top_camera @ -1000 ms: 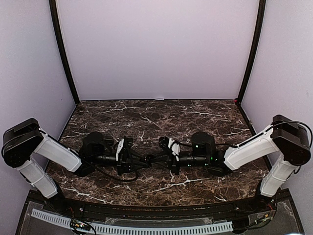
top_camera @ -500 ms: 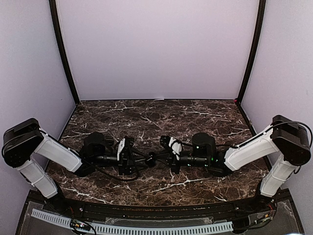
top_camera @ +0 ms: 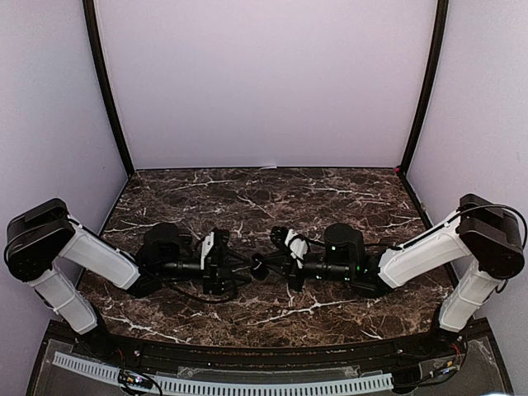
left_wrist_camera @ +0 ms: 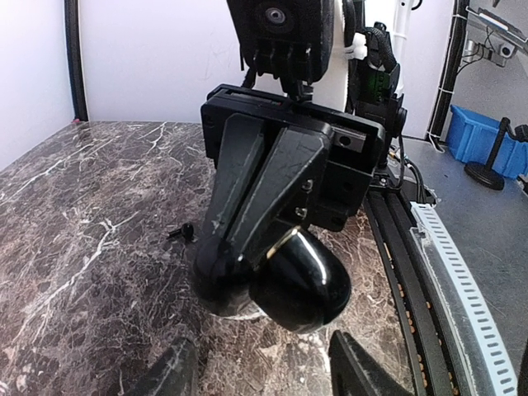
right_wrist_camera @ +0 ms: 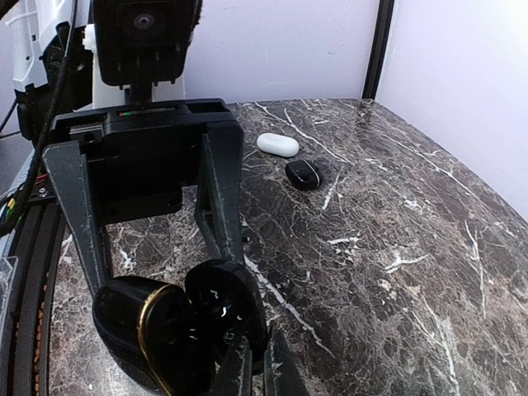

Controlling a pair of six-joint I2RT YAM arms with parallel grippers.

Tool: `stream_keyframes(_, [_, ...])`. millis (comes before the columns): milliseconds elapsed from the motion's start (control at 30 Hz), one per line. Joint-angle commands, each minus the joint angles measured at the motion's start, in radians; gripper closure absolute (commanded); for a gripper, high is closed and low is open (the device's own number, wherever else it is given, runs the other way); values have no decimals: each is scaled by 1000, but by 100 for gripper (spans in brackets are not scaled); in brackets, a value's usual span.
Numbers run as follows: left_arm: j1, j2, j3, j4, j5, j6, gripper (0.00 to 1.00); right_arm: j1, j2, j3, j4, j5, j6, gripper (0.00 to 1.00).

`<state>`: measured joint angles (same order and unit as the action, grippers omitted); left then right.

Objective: Insert the wireless bluetooth earbuds into the charging case
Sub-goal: Pass from the left arm to the right, then pass from the right arm to the left

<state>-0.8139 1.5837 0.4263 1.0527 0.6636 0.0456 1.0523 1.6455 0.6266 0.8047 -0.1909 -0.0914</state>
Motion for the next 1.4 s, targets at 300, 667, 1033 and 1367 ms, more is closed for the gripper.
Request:
stream_keyframes(300, [-6,-3,-9,55,-65,-21,31,6,-38,-37,60,173,9,95])
stream_keyframes(667, [-59,9,-26,155,-320,-110,30,6,-73,-38,49,231,15,96])
stream_keyframes(1033, [-183,65,86,78,-547,-181,32,11,-90,-47,45,268,6,95])
stream_keyframes(1367, [-212,107,115,95,-566,-197,57,17,-90,-45,39,274,-2,95])
